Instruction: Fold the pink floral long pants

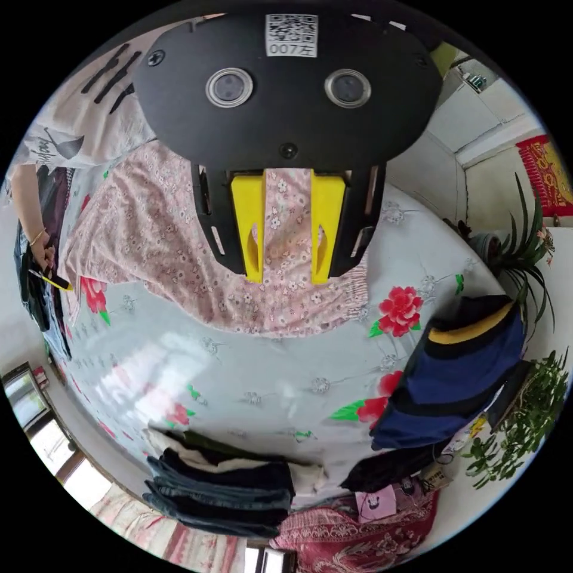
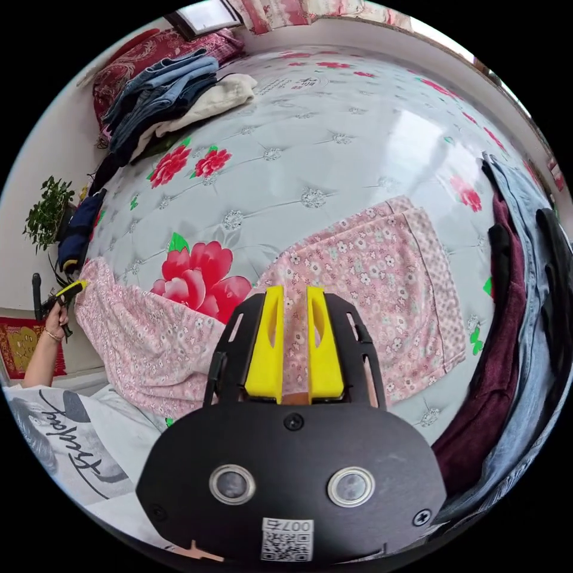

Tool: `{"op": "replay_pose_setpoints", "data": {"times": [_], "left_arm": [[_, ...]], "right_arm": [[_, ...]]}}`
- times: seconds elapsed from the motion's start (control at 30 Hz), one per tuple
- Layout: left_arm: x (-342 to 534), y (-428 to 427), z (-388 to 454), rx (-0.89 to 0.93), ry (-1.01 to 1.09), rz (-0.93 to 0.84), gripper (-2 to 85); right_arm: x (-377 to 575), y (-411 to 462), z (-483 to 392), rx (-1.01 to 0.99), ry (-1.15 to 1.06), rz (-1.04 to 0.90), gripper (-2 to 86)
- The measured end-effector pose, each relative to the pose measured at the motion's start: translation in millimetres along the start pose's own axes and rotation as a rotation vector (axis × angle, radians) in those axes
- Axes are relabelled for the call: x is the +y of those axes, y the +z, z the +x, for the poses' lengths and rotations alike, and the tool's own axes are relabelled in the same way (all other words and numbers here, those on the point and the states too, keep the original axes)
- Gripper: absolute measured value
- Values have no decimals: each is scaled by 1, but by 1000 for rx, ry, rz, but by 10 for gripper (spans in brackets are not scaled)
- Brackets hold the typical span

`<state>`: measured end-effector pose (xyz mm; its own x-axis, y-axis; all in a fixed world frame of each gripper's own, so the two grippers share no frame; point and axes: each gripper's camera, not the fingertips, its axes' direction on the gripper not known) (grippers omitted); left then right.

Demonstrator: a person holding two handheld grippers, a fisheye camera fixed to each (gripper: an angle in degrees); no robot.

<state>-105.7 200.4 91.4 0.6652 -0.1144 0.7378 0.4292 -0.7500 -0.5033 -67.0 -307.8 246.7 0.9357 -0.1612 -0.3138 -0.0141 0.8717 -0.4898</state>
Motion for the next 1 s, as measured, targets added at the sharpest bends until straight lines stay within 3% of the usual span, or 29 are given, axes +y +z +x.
{"op": "replay_pose_setpoints", "data": {"times": [0.1, 0.33, 0.47, 0.53, 0.57, 0.7, 0.77, 1.0], "left_arm": [[-8, -13, 5, 20, 28, 43, 9], [5, -97, -5, 142, 39, 263, -9], [37, -124, -14, 186, -1, 336, -9], [59, -134, -23, 209, -38, 361, -9], [64, -136, -25, 209, -45, 364, -9], [88, -166, -48, 206, -91, 412, -10], [96, -184, -57, 243, -106, 467, -10], [132, -256, -71, 417, -108, 860, -10]], "right_arm": [[-1, -7, 0, 43, -55, 10, 7], [6, -93, 29, -45, -31, 256, 8], [0, -55, 11, -75, -47, 113, 30], [0, -19, 3, -6, -39, -37, 25], [5, -13, 0, 32, -45, -23, 16], [17, -67, 8, 18, -34, 138, 3], [33, -135, 19, -53, -64, 312, 0], [142, -290, 39, -102, -101, 820, -1]]}}
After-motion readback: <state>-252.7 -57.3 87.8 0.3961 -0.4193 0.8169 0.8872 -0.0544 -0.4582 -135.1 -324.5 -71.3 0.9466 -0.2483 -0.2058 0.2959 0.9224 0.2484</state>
